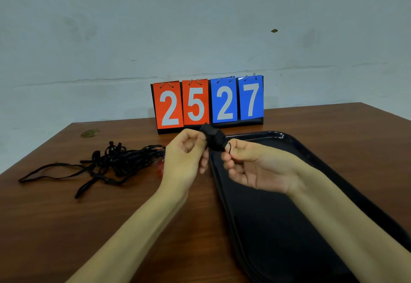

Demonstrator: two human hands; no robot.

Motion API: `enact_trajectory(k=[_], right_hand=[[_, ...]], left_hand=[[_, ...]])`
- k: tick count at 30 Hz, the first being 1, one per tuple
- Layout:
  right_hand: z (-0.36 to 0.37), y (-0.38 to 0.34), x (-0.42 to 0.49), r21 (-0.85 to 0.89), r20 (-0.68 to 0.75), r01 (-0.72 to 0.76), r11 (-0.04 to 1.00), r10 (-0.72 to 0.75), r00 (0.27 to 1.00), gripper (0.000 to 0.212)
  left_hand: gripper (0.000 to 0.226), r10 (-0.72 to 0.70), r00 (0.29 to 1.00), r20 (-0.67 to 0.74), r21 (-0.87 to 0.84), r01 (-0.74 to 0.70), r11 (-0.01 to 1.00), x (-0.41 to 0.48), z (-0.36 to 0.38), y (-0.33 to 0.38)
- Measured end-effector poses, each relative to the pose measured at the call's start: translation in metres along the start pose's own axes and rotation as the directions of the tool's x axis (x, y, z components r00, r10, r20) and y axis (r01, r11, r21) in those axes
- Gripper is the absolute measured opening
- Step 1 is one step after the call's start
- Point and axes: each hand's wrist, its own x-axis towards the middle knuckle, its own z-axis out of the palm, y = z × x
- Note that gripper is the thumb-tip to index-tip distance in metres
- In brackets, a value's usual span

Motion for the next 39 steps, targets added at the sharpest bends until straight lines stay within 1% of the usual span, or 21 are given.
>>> enact_trajectory(k=[2,3,5,7,11,13,16,18,20,25,27,30,32,33,34,37,39], right_hand=[[-0.001,0.000,0.000,0.179,-0.025,-0.022,0.984,0.027,0.999,0.006],[-0.001,0.000,0.000,0.241,-0.034,-0.026,0.970,0.035,0.999,0.007],[-0.002,-0.001,0.000,0.300,-0.051,-0.028,0.953,0.045,0.998,0.008],[-0.002,-0.002,0.000,0.307,-0.065,-0.026,0.951,0.048,0.997,0.010],[-0.002,-0.002,0.000,0.326,-0.080,-0.022,0.945,0.051,0.995,0.011],[-0.002,-0.001,0.000,0.335,-0.085,-0.021,0.942,0.053,0.995,0.009],[0.001,0.004,0.002,0.342,-0.088,-0.039,0.939,0.073,0.993,0.009],[0.003,0.008,0.004,0.343,-0.099,-0.052,0.938,0.091,0.991,0.010],[0.004,0.009,0.004,0.346,-0.109,-0.058,0.937,0.101,0.989,0.013],[0.006,0.011,0.004,0.316,-0.113,-0.056,0.947,0.097,0.989,0.012],[0.006,0.011,0.004,0.303,-0.114,-0.053,0.951,0.092,0.989,0.011],[0.006,0.012,0.004,0.282,-0.128,-0.038,0.959,0.076,0.989,0.011],[0.006,0.012,0.004,0.244,-0.153,-0.014,0.970,0.053,0.987,0.013],[0.006,0.012,0.004,0.213,-0.172,-0.001,0.977,0.038,0.984,0.014],[0.006,0.011,0.004,0.178,-0.192,0.012,0.984,0.023,0.981,0.016],[0.004,0.010,0.005,0.142,-0.230,0.032,0.989,0.002,0.973,0.019],[0.004,0.010,0.005,0.170,-0.232,0.024,0.985,0.017,0.972,0.019]], left_hand=[[0.011,0.128,0.991,-0.037,0.110,-0.124,0.986,-0.006,0.005,0.000],[0.010,0.199,0.980,-0.032,0.179,-0.190,0.965,-0.009,0.007,0.000],[0.013,0.288,0.958,-0.012,0.260,-0.275,0.926,-0.015,0.009,-0.001],[0.018,0.314,0.949,-0.009,0.271,-0.300,0.915,-0.016,0.010,0.000],[0.029,0.273,0.962,0.017,0.243,-0.269,0.932,-0.014,0.009,0.001],[0.028,0.273,0.962,0.015,0.233,-0.269,0.935,-0.014,0.008,0.001],[0.021,0.334,0.942,-0.044,0.264,-0.311,0.913,-0.013,0.005,0.001],[0.024,0.401,0.912,-0.081,0.300,-0.362,0.883,-0.012,0.003,0.002],[0.028,0.440,0.893,-0.092,0.319,-0.392,0.863,-0.013,0.002,0.004],[0.031,0.401,0.899,-0.177,0.258,-0.351,0.900,-0.011,0.003,0.005],[0.027,0.446,0.884,-0.141,0.309,-0.389,0.868,-0.011,0.001,0.003],[0.025,0.540,0.839,-0.056,0.416,-0.473,0.777,-0.011,0.000,-0.003],[0.023,0.578,0.816,0.002,0.494,-0.503,0.709,-0.010,-0.001,-0.006],[0.022,0.582,0.813,0.029,0.521,-0.509,0.685,-0.009,-0.001,-0.008],[0.021,0.561,0.827,0.042,0.524,-0.496,0.693,-0.009,0.000,-0.009],[0.021,0.377,0.925,0.053,0.429,-0.362,0.828,-0.008,0.004,-0.008],[0.023,0.285,0.955,0.080,0.406,-0.292,0.866,-0.004,0.004,-0.007]])
